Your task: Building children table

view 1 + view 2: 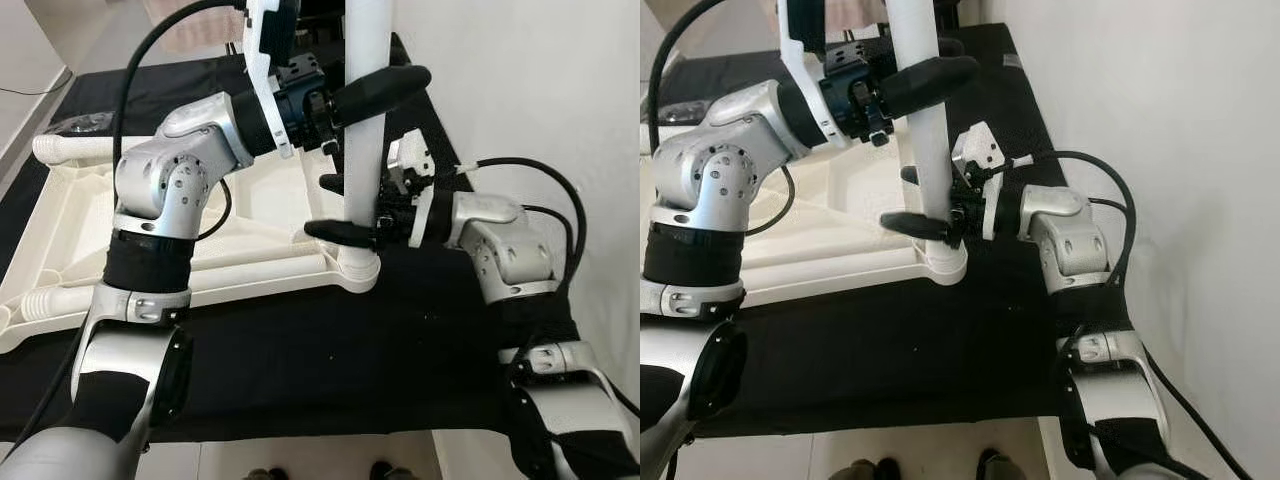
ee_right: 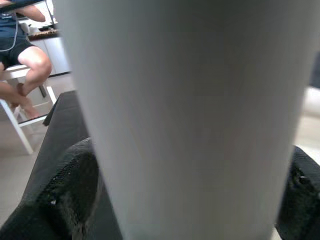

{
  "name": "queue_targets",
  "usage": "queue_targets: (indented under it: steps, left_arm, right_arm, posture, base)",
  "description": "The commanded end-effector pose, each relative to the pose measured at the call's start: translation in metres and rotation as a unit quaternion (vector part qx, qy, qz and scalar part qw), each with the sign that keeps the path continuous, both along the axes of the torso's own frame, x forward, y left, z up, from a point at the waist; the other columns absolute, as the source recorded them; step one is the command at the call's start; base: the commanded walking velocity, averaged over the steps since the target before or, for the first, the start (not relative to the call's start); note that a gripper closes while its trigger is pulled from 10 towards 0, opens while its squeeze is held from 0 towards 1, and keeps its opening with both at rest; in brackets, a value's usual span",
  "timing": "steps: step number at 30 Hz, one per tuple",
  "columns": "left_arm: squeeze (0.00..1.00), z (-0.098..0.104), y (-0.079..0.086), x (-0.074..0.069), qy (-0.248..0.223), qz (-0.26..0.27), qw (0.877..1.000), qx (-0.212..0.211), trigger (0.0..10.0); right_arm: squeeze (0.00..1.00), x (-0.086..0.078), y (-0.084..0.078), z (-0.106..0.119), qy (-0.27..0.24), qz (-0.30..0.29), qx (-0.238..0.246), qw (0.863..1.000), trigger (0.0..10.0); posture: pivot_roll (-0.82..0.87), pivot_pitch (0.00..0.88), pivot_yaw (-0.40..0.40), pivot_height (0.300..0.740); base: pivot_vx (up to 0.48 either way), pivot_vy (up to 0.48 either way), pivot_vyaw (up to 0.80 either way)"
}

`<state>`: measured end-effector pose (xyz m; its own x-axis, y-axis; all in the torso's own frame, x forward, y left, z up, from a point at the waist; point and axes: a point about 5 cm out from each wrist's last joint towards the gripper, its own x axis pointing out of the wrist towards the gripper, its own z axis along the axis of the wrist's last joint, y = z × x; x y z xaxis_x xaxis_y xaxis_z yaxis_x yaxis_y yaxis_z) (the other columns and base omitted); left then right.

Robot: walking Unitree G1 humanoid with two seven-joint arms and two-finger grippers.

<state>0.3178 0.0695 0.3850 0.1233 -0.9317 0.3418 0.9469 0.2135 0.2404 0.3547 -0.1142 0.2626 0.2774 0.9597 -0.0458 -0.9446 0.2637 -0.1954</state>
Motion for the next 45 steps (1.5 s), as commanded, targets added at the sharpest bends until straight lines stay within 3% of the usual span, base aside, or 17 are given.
queue_targets:
  steps: [1,6,7,10,11,12,13,15,17,18,21,22,28,29,30,35,45]
  left_arm:
    - [0.00,-0.011,-0.008,0.000,0.028,-0.019,0.999,0.023,0.0]
    - [0.00,-0.011,-0.008,-0.001,0.027,-0.020,0.999,0.027,0.0]
    - [0.00,-0.010,-0.008,-0.001,0.027,-0.021,0.999,0.027,0.0]
    - [0.00,-0.010,-0.009,-0.001,0.026,-0.021,0.999,0.027,0.0]
    - [0.00,-0.010,-0.009,-0.001,0.025,-0.021,0.999,0.027,0.0]
    - [0.00,-0.010,-0.009,-0.001,0.025,-0.021,0.999,0.027,0.0]
    - [0.00,-0.010,-0.009,-0.001,0.025,-0.021,0.999,0.027,0.0]
    - [0.00,-0.010,-0.010,0.000,0.023,-0.014,0.999,0.027,3.1]
    - [0.00,-0.010,-0.010,0.000,0.023,-0.014,0.999,0.027,3.1]
    - [0.00,-0.010,-0.011,0.000,0.023,-0.012,0.999,0.027,10.0]
    - [0.04,-0.011,-0.012,0.004,0.030,0.001,0.999,0.028,10.0]
    - [1.00,-0.012,-0.012,0.002,0.031,-0.010,0.999,0.034,10.0]
    - [1.00,-0.011,-0.013,0.004,0.029,0.001,0.999,0.028,10.0]
    - [0.75,-0.010,-0.013,0.004,0.030,0.004,0.999,0.025,10.0]
    - [0.00,-0.010,-0.013,0.005,0.030,0.004,0.999,0.023,10.0]
    - [0.00,-0.009,-0.010,0.005,0.031,0.010,0.999,0.022,10.0]
    - [0.00,-0.016,-0.013,0.004,0.031,-0.002,0.999,0.033,10.0]
  right_arm:
    - [1.00,0.001,0.011,0.001,-0.007,0.031,-0.011,0.999,10.0]
    - [0.91,0.006,0.009,0.003,-0.002,0.045,-0.024,0.999,10.0]
    - [0.00,0.007,0.008,0.002,0.002,0.048,-0.032,0.998,10.0]
    - [0.00,0.010,0.004,0.000,0.013,0.065,-0.042,0.997,10.0]
    - [0.00,0.011,0.003,-0.002,0.018,0.070,-0.044,0.996,4.4]
    - [0.00,0.011,0.003,-0.003,0.021,0.072,-0.045,0.996,4.4]
    - [0.00,0.012,0.002,-0.003,0.022,0.077,-0.045,0.996,0.0]
    - [0.00,0.012,0.000,-0.007,0.031,0.080,-0.045,0.995,0.0]
    - [0.00,0.012,0.000,-0.007,0.031,0.080,-0.045,0.995,0.0]
    - [0.00,0.013,-0.001,-0.008,0.033,0.079,-0.044,0.995,0.0]
    - [0.00,0.015,-0.005,-0.009,0.031,0.060,-0.032,0.997,0.0]
    - [0.00,0.015,-0.006,-0.009,0.029,0.055,-0.030,0.998,0.0]
    - [0.00,0.018,-0.017,-0.015,0.023,-0.005,-0.017,1.000,0.0]
    - [0.00,0.018,-0.018,-0.018,0.022,-0.031,-0.014,0.999,0.0]
    - [0.00,0.018,-0.019,-0.023,0.022,-0.060,-0.017,0.998,0.0]
    - [0.00,-0.004,0.009,-0.080,0.084,-0.350,0.003,0.933,0.0]
    - [0.00,-0.024,0.034,-0.091,0.093,-0.403,0.031,0.910,0.0]
  posture:
    - [0.01,0.223,0.080,0.740]
    - [0.02,0.229,0.082,0.740]
    - [0.02,0.228,0.082,0.740]
    - [0.02,0.228,0.082,0.740]
    - [0.02,0.228,0.082,0.740]
    - [0.02,0.228,0.082,0.740]
    - [0.02,0.228,0.082,0.740]
    - [0.01,0.227,0.084,0.740]
    - [0.01,0.227,0.084,0.740]
    - [0.01,0.227,0.084,0.740]
    - [0.01,0.229,0.086,0.740]
    - [0.00,0.230,0.088,0.740]
    - [-0.01,0.229,0.082,0.740]
    - [-0.02,0.226,0.066,0.740]
    - [-0.02,0.226,0.060,0.740]
    - [-0.01,0.231,0.052,0.740]
    - [-0.04,0.188,0.067,0.740]
  base:
    - [0.000,0.000,0.00]
    - [0.000,0.000,0.00]
    - [0.000,0.000,0.00]
    - [0.000,0.000,0.00]
    - [0.000,0.000,0.00]
    - [0.000,0.000,0.00]
    - [0.000,0.000,0.00]
    - [0.000,0.000,0.00]
    - [0.000,0.000,0.00]
    - [0.000,0.000,0.00]
    - [0.000,0.000,0.00]
    - [0.000,0.000,0.00]
    - [0.000,0.000,0.00]
    - [0.000,0.000,0.00]
    - [0.000,0.000,0.00]
    - [0.000,0.000,0.00]
    - [0.000,0.000,0.00]
